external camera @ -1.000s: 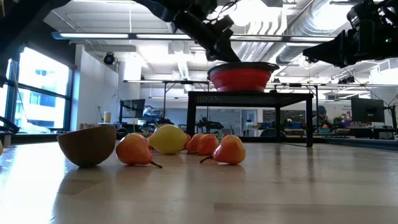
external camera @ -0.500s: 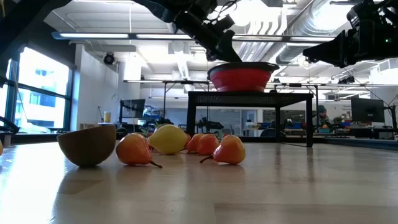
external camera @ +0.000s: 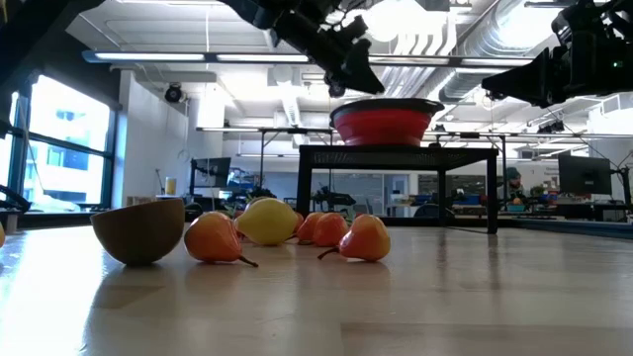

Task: Pick & Place Fruit
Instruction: Put the pomegranate into the strainer on the shelf

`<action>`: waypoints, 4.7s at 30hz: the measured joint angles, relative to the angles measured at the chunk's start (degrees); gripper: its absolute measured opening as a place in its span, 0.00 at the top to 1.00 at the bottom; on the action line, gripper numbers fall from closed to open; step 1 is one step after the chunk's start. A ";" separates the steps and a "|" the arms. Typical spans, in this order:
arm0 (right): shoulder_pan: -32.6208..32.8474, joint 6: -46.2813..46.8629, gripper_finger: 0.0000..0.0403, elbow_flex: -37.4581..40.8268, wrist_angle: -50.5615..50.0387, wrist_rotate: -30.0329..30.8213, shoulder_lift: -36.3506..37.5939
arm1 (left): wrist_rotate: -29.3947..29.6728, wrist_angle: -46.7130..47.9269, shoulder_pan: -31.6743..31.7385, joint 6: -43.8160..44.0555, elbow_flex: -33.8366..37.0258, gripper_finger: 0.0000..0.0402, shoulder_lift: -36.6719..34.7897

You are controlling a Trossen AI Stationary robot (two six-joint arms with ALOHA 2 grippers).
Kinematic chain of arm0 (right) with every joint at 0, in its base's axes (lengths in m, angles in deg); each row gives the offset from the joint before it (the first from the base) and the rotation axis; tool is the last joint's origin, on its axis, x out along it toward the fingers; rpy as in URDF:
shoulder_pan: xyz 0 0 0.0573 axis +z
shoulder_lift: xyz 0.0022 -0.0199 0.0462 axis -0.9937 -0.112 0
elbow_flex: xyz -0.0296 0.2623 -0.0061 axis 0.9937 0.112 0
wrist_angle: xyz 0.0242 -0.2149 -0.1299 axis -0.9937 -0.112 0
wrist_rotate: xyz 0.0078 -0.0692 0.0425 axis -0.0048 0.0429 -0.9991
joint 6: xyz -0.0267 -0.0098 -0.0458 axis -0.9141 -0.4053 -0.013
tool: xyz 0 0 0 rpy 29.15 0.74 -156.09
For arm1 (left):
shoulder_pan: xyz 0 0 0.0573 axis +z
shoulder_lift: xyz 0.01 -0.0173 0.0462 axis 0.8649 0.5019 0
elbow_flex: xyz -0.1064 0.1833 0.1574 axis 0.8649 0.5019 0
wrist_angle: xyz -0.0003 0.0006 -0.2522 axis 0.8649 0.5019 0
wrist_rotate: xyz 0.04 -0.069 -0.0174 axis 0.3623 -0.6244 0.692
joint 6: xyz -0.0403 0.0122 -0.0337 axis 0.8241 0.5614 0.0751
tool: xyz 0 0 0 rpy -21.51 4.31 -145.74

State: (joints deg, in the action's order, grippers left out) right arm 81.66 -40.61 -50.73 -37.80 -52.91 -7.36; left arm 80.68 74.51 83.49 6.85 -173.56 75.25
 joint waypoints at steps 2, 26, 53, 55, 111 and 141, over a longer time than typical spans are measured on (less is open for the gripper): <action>0.02 0.00 0.93 0.00 0.00 -0.03 -0.01 | 0.98 0.06 0.00 0.02 0.00 0.60 -1.20; 0.02 0.00 0.93 0.00 -0.01 -0.05 0.00 | -0.26 8.56 -3.99 5.78 0.00 0.60 -8.96; 0.02 0.09 0.93 0.00 0.47 -0.22 0.00 | 12.40 -17.78 -20.45 10.11 45.14 0.60 -38.42; 0.02 0.13 0.93 0.00 0.47 -0.21 -0.01 | 13.19 -18.02 -20.79 12.61 48.06 0.60 -41.25; 0.02 0.41 0.93 0.00 0.37 -0.05 0.00 | 16.92 -17.16 -31.73 22.32 59.87 0.60 -50.42; 0.02 3.43 0.93 0.00 0.02 -0.02 -0.01 | 17.00 -16.76 -29.99 12.96 59.76 0.60 -49.18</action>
State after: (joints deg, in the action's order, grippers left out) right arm 81.68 -37.18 -50.73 -37.78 -52.93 -7.37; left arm 97.68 57.74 53.50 19.81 -113.80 26.08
